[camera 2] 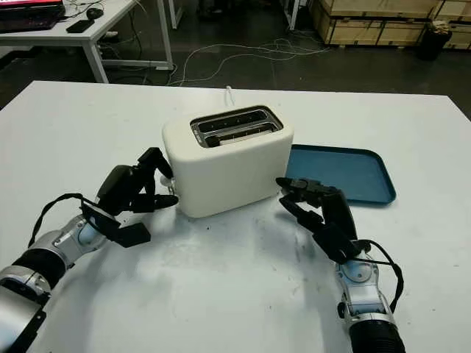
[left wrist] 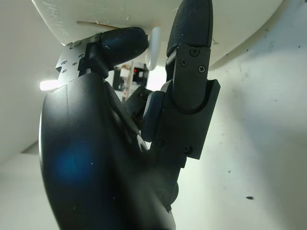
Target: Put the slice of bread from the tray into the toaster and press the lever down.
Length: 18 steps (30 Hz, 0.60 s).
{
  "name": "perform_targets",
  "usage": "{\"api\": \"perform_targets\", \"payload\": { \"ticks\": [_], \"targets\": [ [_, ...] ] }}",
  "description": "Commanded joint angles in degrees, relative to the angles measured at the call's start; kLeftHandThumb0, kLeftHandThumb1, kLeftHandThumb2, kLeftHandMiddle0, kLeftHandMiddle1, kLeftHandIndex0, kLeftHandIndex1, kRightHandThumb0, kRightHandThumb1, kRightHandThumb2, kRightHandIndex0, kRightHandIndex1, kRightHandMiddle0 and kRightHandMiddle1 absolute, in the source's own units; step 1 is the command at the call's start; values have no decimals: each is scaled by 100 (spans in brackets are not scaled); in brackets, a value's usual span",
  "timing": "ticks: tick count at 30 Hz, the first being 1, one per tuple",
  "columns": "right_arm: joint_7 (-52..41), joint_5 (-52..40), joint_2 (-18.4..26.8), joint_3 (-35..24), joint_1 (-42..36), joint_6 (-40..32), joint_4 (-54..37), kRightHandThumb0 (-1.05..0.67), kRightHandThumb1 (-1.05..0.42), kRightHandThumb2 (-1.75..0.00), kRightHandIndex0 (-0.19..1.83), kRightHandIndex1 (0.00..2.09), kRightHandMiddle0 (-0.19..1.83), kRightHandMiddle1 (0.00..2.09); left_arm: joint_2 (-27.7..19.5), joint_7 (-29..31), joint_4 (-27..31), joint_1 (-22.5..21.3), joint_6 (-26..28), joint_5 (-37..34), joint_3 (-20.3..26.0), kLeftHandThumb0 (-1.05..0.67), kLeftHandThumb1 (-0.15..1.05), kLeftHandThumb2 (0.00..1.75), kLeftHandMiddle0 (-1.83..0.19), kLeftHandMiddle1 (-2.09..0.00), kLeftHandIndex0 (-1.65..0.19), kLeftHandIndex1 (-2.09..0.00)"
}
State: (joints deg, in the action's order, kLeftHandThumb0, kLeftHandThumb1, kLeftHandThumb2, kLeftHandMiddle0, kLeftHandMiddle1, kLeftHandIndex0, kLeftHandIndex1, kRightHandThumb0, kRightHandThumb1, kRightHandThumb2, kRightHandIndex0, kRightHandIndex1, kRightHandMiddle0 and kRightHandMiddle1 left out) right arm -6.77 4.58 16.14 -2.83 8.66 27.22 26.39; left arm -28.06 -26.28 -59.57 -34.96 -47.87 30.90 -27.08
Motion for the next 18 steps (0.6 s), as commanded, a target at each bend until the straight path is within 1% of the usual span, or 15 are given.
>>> {"api": "perform_targets", "payload": {
  "ticks": [1,4,5,6,7,8,10,11,12,13,14,15,16,17,18],
  "targets": [
    [74,36,-15,-11,-66,-105,-142,-64,-92,-15,69,87,97,1,220,922,75,185,107,571,-538,-85,92,19,-88,-159,-77,-95],
    [83,69,8,-24,-152,-109,-225,-65,-92,-16,69,87,97,1,5,1300,592,205,186,456,-515,-85,92,16,-85,-156,-76,-97],
    [71,73,20,-35,-203,-102,-280,-66,-92,-16,68,87,97,1,-52,1445,857,264,235,416,-503,-84,92,15,-87,-159,-77,-97],
    [56,70,27,-44,-269,-137,-364,-66,-92,-17,68,87,97,1,-99,1650,1245,362,389,387,-501,-84,92,14,-87,-160,-77,-98],
    [26,42,31,-56,-344,-163,-448,-66,-92,-17,69,87,97,1,-143,1881,1712,491,629,389,-511,-84,92,14,-88,-161,-77,-99],
    [-13,1,32,-65,-415,-156,-503,-66,-92,-17,69,87,97,1,-119,2121,2178,651,1003,404,-542,-84,92,15,-88,-162,-76,-101],
    [-58,-23,50,-73,-560,-194,-646,-66,-92,-16,70,86,98,1,89,2286,2640,946,1641,460,-665,-86,90,11,-92,-165,-82,-106],
    [-74,-20,63,-74,-612,-184,-674,-65,-92,-15,70,86,98,1,355,2369,2451,1025,2085,535,-819,-86,90,10,-94,-166,-84,-109],
    [-97,-17,79,-72,-649,-207,-698,-64,-92,-15,71,86,98,2,720,2359,1899,1039,2470,656,-1015,-87,88,7,-98,-162,-95,-106],
    [-117,-18,91,-72,-676,-224,-712,-62,-92,-14,71,86,98,1,997,2375,1471,1048,2783,736,-1166,-89,82,3,-104,-134,-112,-78],
    [-138,0,112,-65,-679,-251,-720,-61,-92,-14,71,86,98,1,1290,2392,973,1044,2999,828,-1326,-90,80,2,-109,-118,-123,-58],
    [-156,17,133,-62,-668,-278,-722,-61,-92,-13,71,86,98,1,1468,2322,654,1069,3033,870,-1406,-91,77,1,-114,-108,-133,-37],
    [-171,30,150,-61,-640,-298,-703,-61,-92,-13,70,85,98,1,1556,2288,531,1119,3016,861,-1435,-91,76,1,-121,-98,-141,-19],
    [-179,52,169,-56,-592,-289,-646,-61,-92,-13,70,85,98,2,1580,2257,501,1159,2973,841,-1438,-91,76,1,-124,-98,-144,-11],
    [-180,73,180,-49,-542,-282,-586,-62,-92,-13,70,86,98,2,1575,2240,489,1165,2924,806,-1421,-91,78,1,-122,-102,-147,-8]
  ]
}}
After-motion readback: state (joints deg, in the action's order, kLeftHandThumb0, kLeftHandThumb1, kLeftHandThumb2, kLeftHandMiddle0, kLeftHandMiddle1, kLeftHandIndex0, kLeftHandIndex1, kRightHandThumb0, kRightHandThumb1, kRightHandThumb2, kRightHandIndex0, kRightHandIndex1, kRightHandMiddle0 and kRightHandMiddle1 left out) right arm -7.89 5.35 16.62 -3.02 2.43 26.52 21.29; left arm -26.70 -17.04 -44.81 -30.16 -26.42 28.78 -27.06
